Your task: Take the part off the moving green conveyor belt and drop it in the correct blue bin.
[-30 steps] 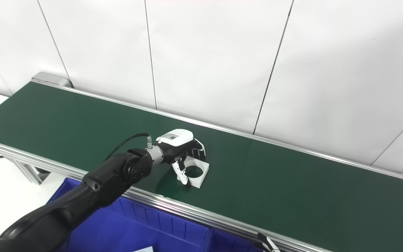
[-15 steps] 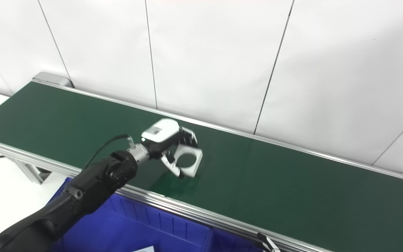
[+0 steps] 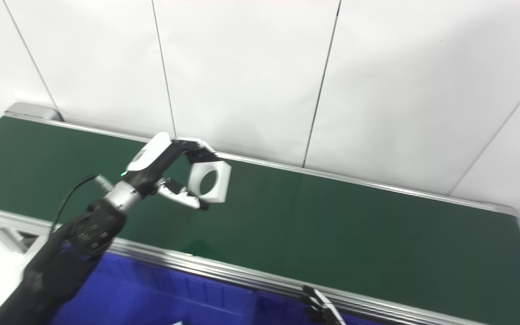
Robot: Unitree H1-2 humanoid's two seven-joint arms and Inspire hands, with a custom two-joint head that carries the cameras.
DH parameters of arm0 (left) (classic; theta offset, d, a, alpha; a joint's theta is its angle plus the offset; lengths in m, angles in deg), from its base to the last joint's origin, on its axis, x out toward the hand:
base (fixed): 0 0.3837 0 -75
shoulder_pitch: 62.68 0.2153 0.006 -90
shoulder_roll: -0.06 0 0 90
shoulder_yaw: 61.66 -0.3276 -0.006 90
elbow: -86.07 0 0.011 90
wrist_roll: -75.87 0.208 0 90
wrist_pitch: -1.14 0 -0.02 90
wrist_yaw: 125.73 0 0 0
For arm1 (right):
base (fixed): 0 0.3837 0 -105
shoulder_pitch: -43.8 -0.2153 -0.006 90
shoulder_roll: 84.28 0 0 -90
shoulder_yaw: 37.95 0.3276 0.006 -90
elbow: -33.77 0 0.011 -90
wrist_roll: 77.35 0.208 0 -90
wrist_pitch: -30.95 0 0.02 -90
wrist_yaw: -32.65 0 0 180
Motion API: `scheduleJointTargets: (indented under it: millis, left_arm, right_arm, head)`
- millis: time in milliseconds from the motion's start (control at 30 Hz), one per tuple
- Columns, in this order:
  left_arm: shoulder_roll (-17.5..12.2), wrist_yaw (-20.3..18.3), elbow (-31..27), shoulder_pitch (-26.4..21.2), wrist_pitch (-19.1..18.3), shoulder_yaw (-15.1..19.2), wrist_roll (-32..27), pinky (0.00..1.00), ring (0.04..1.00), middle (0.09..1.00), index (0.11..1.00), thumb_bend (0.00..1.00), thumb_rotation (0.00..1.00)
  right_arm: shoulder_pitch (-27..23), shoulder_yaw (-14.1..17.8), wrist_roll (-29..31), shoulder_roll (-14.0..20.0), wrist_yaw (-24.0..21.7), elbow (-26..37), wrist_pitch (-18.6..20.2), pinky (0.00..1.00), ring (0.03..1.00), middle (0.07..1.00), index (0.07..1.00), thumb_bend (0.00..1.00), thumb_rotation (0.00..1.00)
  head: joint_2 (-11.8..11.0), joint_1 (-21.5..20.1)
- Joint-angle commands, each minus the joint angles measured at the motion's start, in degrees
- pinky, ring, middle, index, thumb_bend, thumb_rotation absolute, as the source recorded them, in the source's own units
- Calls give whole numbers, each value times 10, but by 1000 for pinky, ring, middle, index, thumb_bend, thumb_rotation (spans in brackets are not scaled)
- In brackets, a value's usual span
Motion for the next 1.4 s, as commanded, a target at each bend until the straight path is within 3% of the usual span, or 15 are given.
scheduleJointTargets:
  millis: [0, 300, 567, 833, 1033, 1267, 1367]
  left_arm:
    - [-8, -3, -31, 2, 17, 12, -21, 463, 468, 501, 476, 501, 0]
    - [-8, -24, -89, 74, 23, 36, -70, 500, 487, 508, 458, 500, 0]
    - [-5, -30, -97, 125, 54, 50, -95, 476, 474, 506, 467, 500, 0]
    - [-3, -33, -83, 167, 89, 43, -95, 488, 480, 498, 467, 501, 0]
    - [-2, -63, -93, 207, 50, 20, -64, 415, 455, 512, 478, 500, 0]
    - [-8, -116, -117, 232, -26, -19, -22, 414, 445, 516, 484, 499, 0]
    - [-13, -135, -121, 232, -41, -37, -2, 450, 464, 506, 481, 499, 0]
  right_arm:
    - [-2, 2, -7, -11, -2, 21, -8, 732, 773, 820, 882, 848, 262]
    - [-7, 8, -29, -40, -10, 35, 6, 720, 773, 824, 893, 832, 333]
    - [-2, 8, -47, -55, -17, 59, 32, 701, 758, 815, 895, 842, 358]
    - [-1, 12, -53, -60, -20, 66, 39, 696, 752, 810, 885, 852, 339]
    - [3, 18, -38, -56, -31, 79, 52, 707, 762, 815, 889, 853, 348]
    - [7, 24, -24, -49, -42, 87, 56, 721, 772, 820, 895, 846, 344]
    - [8, 27, -22, -45, -45, 90, 55, 716, 771, 820, 894, 840, 335]
  head:
    - [17, -16]
    - [72, -68]
    - [90, -109]
    - [99, -106]
    - [102, -89]
    - [109, -77]
    - [112, -68]
